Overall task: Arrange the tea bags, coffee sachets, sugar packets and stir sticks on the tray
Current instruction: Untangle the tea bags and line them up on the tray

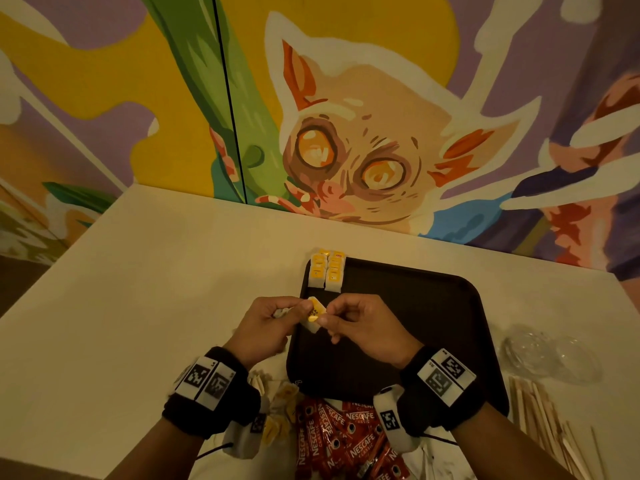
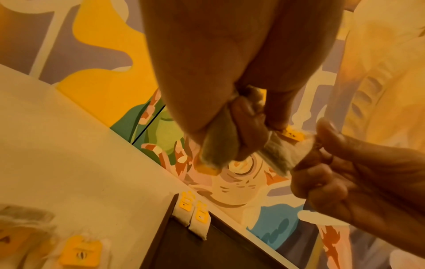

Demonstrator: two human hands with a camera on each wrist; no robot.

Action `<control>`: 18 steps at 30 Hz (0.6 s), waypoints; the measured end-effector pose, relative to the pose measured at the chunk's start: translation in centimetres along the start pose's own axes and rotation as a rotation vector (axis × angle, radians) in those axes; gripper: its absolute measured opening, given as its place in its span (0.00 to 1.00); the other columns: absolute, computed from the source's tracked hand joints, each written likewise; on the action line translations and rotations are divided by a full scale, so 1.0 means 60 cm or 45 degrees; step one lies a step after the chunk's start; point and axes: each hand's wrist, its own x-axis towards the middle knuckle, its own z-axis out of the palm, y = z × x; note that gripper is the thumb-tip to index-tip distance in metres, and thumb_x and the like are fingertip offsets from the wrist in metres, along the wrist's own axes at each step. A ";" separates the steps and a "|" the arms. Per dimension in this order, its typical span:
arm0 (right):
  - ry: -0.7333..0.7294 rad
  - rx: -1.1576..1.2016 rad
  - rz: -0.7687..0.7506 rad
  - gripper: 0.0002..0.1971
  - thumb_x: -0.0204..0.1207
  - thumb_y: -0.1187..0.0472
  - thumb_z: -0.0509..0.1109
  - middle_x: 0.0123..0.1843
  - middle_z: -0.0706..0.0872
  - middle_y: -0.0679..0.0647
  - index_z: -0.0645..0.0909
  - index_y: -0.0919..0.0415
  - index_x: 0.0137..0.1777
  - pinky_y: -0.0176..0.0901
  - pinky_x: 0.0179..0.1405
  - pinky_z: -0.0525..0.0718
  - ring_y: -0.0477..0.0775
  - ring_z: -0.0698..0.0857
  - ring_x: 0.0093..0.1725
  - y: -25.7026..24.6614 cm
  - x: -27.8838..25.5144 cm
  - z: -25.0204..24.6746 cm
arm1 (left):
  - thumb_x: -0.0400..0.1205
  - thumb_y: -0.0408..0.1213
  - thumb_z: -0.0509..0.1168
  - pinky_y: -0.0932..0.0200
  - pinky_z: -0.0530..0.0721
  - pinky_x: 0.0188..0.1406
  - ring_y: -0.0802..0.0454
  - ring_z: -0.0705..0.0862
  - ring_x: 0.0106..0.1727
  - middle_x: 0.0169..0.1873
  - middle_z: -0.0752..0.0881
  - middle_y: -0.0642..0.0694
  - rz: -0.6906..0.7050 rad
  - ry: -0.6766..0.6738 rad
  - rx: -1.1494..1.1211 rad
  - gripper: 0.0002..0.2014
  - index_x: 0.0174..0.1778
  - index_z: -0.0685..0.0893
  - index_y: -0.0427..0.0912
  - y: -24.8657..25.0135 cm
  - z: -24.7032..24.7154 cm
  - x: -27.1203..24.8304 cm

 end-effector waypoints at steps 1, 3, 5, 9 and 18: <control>0.001 -0.010 -0.012 0.02 0.77 0.61 0.75 0.41 0.88 0.51 0.87 0.59 0.47 0.43 0.42 0.87 0.51 0.87 0.38 0.001 0.000 0.000 | 0.84 0.40 0.64 0.66 0.59 0.18 0.55 0.58 0.19 0.20 0.64 0.48 0.001 0.015 -0.010 0.11 0.49 0.91 0.39 0.000 0.001 0.000; 0.015 -0.021 -0.030 0.02 0.76 0.60 0.74 0.44 0.89 0.51 0.86 0.57 0.47 0.46 0.45 0.88 0.52 0.88 0.41 0.000 0.001 0.001 | 0.84 0.40 0.64 0.66 0.59 0.18 0.56 0.58 0.19 0.20 0.64 0.49 0.004 0.032 -0.016 0.12 0.49 0.91 0.39 0.000 0.002 0.001; 0.049 -0.021 -0.043 0.05 0.75 0.56 0.74 0.48 0.89 0.53 0.86 0.56 0.47 0.55 0.49 0.90 0.59 0.89 0.46 -0.003 0.002 0.000 | 0.83 0.40 0.64 0.66 0.60 0.17 0.58 0.60 0.18 0.18 0.66 0.52 0.024 0.044 0.017 0.12 0.50 0.90 0.37 0.003 0.002 0.000; 0.062 0.048 -0.028 0.02 0.78 0.62 0.71 0.50 0.90 0.61 0.84 0.59 0.48 0.51 0.50 0.90 0.62 0.90 0.50 -0.010 0.003 -0.006 | 0.84 0.38 0.64 0.70 0.63 0.17 0.61 0.62 0.17 0.17 0.67 0.55 0.089 0.071 0.123 0.13 0.48 0.89 0.31 0.007 0.001 -0.002; 0.127 0.099 -0.055 0.05 0.79 0.68 0.70 0.43 0.89 0.58 0.85 0.66 0.52 0.40 0.42 0.89 0.51 0.89 0.40 -0.028 0.000 -0.018 | 0.86 0.46 0.58 0.64 0.59 0.19 0.58 0.60 0.17 0.17 0.70 0.55 -0.133 -0.016 -0.019 0.20 0.28 0.82 0.48 0.019 0.009 -0.005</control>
